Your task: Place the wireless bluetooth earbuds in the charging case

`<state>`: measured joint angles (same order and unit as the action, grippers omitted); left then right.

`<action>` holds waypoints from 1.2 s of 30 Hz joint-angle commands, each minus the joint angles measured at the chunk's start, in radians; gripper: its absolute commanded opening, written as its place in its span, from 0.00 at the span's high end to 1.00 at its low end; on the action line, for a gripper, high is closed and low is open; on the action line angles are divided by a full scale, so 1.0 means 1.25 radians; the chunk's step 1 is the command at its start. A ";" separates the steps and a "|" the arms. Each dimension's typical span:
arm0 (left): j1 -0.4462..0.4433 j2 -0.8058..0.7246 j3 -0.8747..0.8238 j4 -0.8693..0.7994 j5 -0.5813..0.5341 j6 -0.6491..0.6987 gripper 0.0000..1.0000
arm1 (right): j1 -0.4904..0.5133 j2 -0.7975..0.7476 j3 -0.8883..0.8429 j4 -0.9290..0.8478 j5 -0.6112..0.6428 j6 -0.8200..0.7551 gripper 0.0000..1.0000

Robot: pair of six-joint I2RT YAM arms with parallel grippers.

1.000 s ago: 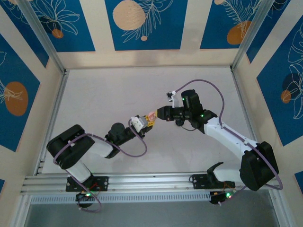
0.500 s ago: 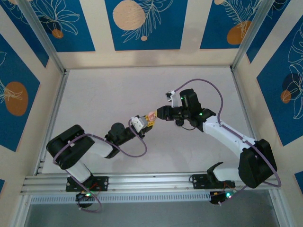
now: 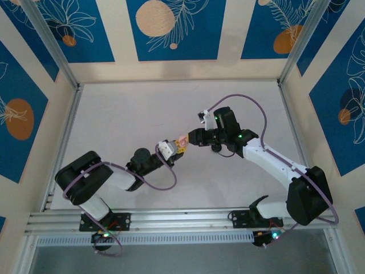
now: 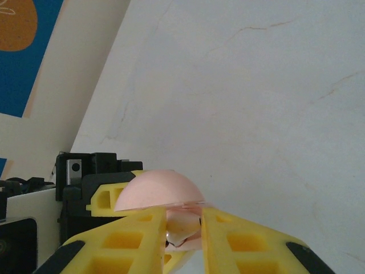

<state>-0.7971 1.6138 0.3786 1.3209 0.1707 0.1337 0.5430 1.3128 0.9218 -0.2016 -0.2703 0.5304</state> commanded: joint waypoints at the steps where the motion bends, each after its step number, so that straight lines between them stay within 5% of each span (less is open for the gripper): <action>1: -0.010 -0.025 -0.005 0.042 -0.004 0.010 0.88 | 0.009 0.000 0.016 -0.064 0.015 -0.023 0.78; 18: -0.010 -0.034 -0.006 0.031 0.000 0.010 0.88 | 0.009 -0.017 0.015 -0.063 -0.029 -0.025 0.76; 26: -0.010 -0.034 -0.007 0.029 0.000 0.008 0.88 | 0.001 -0.056 0.013 -0.079 -0.001 -0.040 0.66; 36: -0.010 -0.035 -0.005 0.027 0.001 0.009 0.88 | -0.013 -0.045 0.042 -0.081 -0.017 -0.059 0.71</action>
<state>-0.7971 1.5913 0.3729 1.3197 0.1707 0.1337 0.5297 1.2533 0.9344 -0.2863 -0.2699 0.4808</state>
